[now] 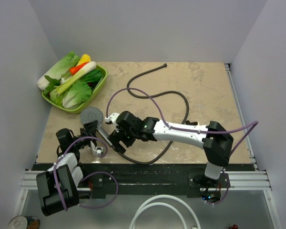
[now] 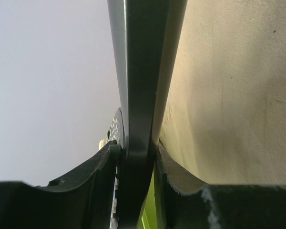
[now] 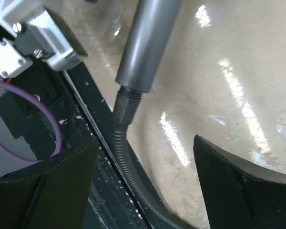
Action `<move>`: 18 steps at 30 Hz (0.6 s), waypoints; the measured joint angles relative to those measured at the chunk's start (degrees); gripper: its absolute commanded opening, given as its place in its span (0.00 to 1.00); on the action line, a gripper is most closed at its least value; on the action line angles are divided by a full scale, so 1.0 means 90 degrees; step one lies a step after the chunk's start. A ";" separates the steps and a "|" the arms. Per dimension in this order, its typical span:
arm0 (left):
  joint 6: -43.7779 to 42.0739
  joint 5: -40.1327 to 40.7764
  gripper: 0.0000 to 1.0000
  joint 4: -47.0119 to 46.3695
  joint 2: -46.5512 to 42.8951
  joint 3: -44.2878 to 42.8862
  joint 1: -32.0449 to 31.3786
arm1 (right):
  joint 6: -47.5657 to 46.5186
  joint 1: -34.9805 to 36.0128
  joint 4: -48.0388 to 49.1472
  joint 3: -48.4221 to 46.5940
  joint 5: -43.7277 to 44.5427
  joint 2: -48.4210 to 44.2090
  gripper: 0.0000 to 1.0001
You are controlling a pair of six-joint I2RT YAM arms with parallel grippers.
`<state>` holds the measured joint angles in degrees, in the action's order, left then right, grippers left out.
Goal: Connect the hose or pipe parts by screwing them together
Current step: Install the bathroom fixture on the pipeline.
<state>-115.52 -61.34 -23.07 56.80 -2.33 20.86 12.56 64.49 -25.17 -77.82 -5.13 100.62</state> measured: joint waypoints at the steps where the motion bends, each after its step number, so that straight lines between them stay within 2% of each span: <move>1: 0.0000 0.0002 0.00 0.0002 0.0000 0.0000 0.0000 | -0.0007 0.0151 0.0000 0.0000 0.0015 0.0044 0.83; 11: 0.0000 0.0000 0.00 0.0010 -0.0027 0.0000 0.0000 | 0.0029 0.0568 0.0117 -0.0199 0.0180 0.0916 0.77; 18: 0.0000 -0.0024 0.00 0.0015 -0.0092 0.0000 0.0000 | 0.0148 0.0573 0.0357 -0.0330 0.0321 0.1185 0.59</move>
<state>-115.52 -61.56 -22.94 55.96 -2.33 20.86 13.89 69.65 -21.96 -80.79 -2.24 111.28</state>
